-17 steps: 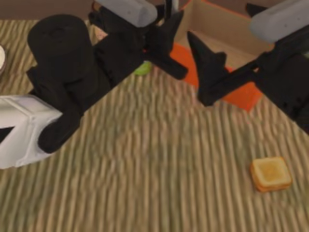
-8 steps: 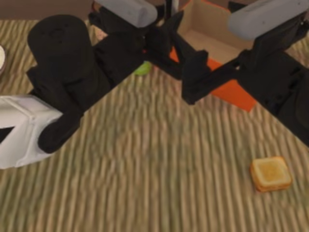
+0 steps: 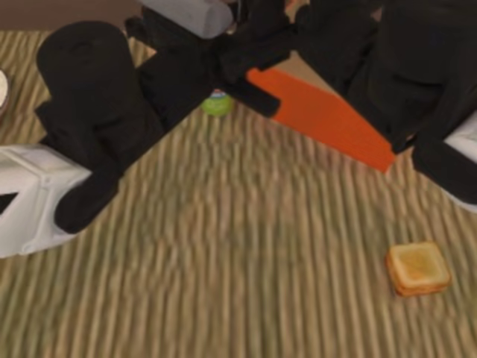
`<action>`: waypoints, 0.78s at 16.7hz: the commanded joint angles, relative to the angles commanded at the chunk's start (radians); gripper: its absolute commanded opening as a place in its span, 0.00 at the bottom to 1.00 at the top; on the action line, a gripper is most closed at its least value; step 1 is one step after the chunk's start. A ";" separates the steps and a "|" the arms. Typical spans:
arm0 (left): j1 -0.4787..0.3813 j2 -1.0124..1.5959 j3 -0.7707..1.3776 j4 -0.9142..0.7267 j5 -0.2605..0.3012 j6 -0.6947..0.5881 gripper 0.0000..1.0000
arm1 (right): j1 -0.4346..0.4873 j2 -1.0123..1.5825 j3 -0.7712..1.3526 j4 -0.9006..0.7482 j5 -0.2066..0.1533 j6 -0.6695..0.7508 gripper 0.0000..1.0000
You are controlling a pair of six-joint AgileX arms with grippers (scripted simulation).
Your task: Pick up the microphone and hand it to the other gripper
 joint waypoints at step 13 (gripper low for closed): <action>0.000 0.000 0.000 0.000 0.000 0.000 0.00 | -0.012 0.051 0.044 0.011 -0.011 0.000 0.47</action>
